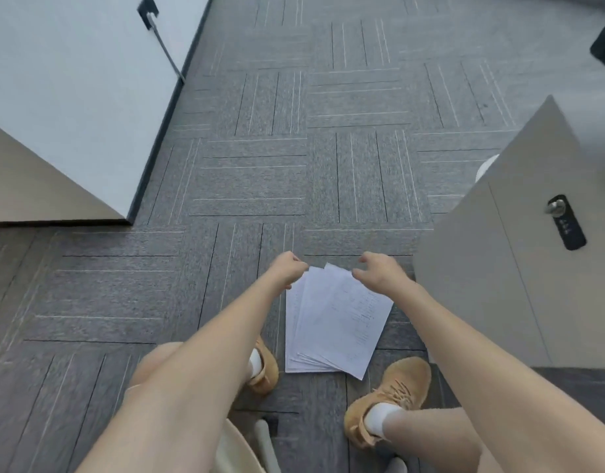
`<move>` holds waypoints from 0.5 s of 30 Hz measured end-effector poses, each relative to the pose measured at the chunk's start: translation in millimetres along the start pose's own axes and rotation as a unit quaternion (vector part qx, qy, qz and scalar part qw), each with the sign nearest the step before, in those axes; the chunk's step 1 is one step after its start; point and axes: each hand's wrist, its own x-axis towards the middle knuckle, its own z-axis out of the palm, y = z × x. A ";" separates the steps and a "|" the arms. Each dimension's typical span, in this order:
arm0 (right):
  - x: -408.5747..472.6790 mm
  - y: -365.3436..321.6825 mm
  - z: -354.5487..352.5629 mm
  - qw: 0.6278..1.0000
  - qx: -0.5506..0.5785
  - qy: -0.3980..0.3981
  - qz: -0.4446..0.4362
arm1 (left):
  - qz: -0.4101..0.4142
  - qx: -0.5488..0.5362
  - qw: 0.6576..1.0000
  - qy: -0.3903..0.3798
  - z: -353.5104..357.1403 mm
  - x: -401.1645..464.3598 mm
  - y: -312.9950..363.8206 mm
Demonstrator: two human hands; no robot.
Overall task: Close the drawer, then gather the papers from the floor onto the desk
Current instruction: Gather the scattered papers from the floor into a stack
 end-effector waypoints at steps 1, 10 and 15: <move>12.0 4.6 8.9 1.000 0.003 -0.008 0.001 | -0.011 0.002 1.000 0.003 5.2 11.1 -6.8; 106.7 54.7 97.4 0.994 0.053 -0.070 0.064 | -0.091 0.048 0.995 0.012 63.9 114.4 -88.4; 147.1 86.8 150.6 0.988 0.064 -0.097 0.101 | -0.136 0.063 0.989 -0.004 96.0 160.2 -135.2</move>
